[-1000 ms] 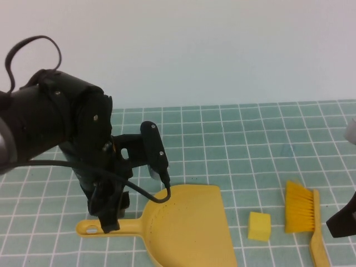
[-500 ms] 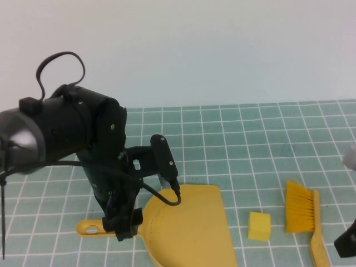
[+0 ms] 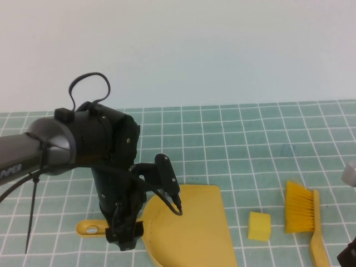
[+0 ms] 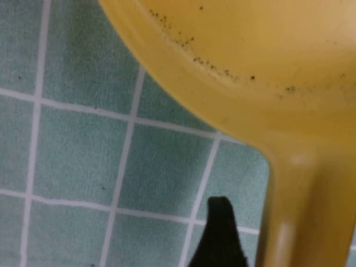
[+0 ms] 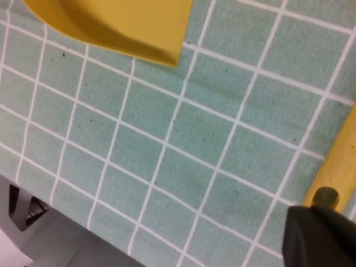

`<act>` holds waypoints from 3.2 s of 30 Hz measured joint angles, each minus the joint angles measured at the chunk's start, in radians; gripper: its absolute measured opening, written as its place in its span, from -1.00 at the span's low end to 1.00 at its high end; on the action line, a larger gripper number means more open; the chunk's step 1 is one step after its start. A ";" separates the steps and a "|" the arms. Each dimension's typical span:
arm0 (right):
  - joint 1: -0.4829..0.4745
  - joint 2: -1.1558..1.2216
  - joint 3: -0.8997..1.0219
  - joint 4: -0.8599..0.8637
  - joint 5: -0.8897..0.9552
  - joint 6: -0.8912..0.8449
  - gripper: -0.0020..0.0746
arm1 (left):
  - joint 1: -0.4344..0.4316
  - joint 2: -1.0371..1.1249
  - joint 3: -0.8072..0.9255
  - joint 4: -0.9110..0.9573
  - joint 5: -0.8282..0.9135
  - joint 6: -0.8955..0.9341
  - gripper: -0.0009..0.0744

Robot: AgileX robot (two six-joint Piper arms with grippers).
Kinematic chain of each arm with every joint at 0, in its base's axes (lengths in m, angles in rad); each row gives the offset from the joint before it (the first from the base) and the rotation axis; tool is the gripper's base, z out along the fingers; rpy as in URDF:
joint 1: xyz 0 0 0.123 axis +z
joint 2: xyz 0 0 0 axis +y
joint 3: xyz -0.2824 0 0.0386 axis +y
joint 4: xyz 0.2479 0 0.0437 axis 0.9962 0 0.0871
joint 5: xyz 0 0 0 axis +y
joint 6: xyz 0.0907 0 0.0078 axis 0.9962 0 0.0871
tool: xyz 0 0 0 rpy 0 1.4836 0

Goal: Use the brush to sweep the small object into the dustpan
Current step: Pick up the broom from the table, then hand over the broom

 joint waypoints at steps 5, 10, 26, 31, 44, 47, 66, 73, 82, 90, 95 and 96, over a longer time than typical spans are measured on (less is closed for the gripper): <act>0.000 0.000 0.000 -0.009 0.000 0.000 -0.95 | 0.000 0.022 0.000 0.064 0.018 0.000 -0.07; 0.000 0.000 0.000 -0.058 0.000 0.000 -0.95 | 0.002 0.022 0.000 0.074 0.007 0.004 -0.58; 0.000 0.000 0.000 -0.096 -0.041 0.027 -0.95 | 0.000 0.022 0.000 0.074 0.047 0.055 -0.78; 0.000 0.000 0.000 -0.098 -0.038 0.029 -0.95 | 0.000 0.022 0.000 0.074 0.037 0.036 0.05; 0.000 0.000 0.006 -0.155 -0.045 0.134 -0.70 | 0.000 -0.107 -0.145 -0.005 0.062 -0.070 0.30; 0.000 0.001 0.008 -0.124 -0.051 0.152 -0.21 | 0.000 -0.119 -0.212 -0.091 0.049 -0.132 0.30; 0.222 0.315 0.029 -0.310 -0.251 0.550 0.16 | 0.000 -0.119 -0.282 -0.216 0.062 -0.165 0.30; 0.225 0.423 0.026 -0.323 -0.291 0.568 0.14 | 0.000 -0.119 -0.282 -0.258 0.062 -0.161 0.30; 0.225 0.436 0.011 -0.354 -0.261 0.540 -0.45 | 0.000 -0.119 -0.282 -0.299 0.056 -0.159 0.30; 0.227 0.321 -0.066 -0.436 -0.146 0.548 -0.45 | 0.000 -0.119 -0.290 -0.499 0.010 -0.182 0.30; 0.227 0.183 -0.152 -0.515 -0.066 0.521 -0.45 | 0.000 -0.094 -0.290 -0.928 -0.074 -0.171 0.30; 0.227 0.159 -0.157 -0.523 -0.058 0.500 -0.45 | 0.000 -0.080 -0.290 -1.041 -0.084 -0.139 0.30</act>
